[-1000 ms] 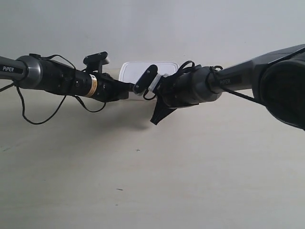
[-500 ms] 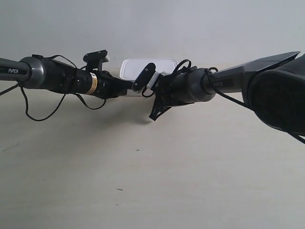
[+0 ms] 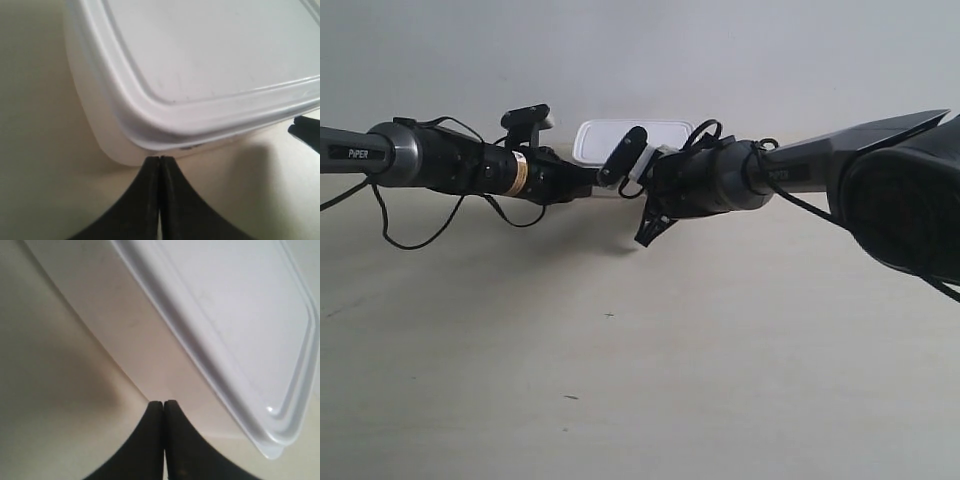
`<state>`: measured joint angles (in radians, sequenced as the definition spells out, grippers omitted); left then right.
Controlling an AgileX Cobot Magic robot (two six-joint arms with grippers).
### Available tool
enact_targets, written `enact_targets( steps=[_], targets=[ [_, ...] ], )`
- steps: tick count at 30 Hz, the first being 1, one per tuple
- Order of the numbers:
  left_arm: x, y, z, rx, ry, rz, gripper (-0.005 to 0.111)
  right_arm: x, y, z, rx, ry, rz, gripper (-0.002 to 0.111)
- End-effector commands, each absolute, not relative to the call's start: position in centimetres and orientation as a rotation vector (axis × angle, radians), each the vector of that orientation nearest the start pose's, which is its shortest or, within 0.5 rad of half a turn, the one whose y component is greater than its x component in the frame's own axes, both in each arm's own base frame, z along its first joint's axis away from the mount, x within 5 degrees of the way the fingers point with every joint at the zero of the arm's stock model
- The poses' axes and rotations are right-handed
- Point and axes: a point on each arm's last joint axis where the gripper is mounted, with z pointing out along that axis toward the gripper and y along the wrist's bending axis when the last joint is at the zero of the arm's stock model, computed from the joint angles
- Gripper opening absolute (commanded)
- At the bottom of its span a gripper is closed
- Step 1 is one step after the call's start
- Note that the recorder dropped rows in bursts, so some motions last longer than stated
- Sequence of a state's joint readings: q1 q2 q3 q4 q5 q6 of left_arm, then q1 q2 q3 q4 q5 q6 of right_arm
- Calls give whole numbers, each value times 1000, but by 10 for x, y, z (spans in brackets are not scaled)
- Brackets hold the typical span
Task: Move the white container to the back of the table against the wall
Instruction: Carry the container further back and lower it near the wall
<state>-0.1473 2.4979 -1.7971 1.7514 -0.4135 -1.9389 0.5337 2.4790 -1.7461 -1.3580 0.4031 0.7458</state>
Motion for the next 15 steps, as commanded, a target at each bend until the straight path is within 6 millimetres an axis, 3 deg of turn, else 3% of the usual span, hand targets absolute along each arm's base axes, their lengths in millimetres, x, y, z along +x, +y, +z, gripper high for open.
enact_targets(
  steps=[1,7,15],
  targets=[
    [521,-121,86,224,2248,-688,0,470,237,79,-1094,1987,-478,0],
    [525,-105,86,203,2244,-692,0,472,235,80,-1124,1961,-499,0],
    [529,-98,87,359,2189,-525,0,480,236,65,-1154,1944,-571,0]
  ],
)
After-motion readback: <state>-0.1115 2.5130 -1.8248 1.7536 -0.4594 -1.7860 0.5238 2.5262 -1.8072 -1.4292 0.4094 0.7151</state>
